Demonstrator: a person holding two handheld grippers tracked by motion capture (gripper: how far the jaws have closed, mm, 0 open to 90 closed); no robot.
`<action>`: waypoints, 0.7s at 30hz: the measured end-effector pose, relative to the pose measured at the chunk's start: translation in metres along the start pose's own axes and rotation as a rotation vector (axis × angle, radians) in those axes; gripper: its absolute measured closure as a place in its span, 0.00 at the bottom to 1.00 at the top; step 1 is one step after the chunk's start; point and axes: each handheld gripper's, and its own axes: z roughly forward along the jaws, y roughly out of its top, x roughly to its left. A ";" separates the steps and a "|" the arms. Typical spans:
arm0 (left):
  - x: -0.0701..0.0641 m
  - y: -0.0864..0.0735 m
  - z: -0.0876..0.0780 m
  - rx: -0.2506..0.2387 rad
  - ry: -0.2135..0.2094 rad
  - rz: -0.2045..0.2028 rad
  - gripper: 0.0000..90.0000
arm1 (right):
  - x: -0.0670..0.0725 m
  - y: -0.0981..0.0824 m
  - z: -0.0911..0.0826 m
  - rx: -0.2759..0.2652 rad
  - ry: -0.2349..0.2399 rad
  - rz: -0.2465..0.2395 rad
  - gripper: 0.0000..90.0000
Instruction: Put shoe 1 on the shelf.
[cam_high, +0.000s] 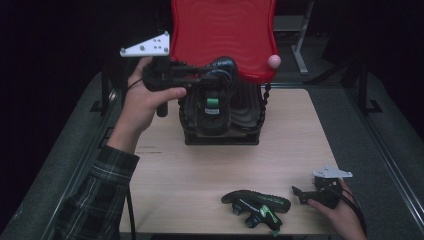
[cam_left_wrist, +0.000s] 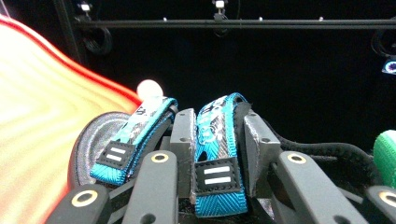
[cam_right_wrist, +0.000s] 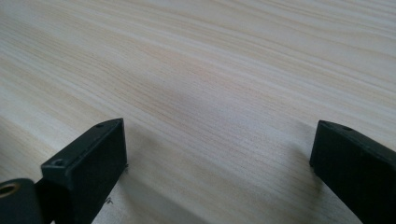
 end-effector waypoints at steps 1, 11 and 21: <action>0.002 0.004 0.000 -0.003 0.005 0.002 0.76 | 0.000 0.000 0.000 0.000 0.000 0.000 0.04; 0.047 0.049 0.002 0.014 0.076 0.055 0.76 | 0.000 0.000 0.000 0.000 0.001 0.001 0.04; 0.104 0.068 0.011 0.020 0.140 0.054 0.76 | 0.000 0.000 0.000 0.000 0.002 0.000 0.04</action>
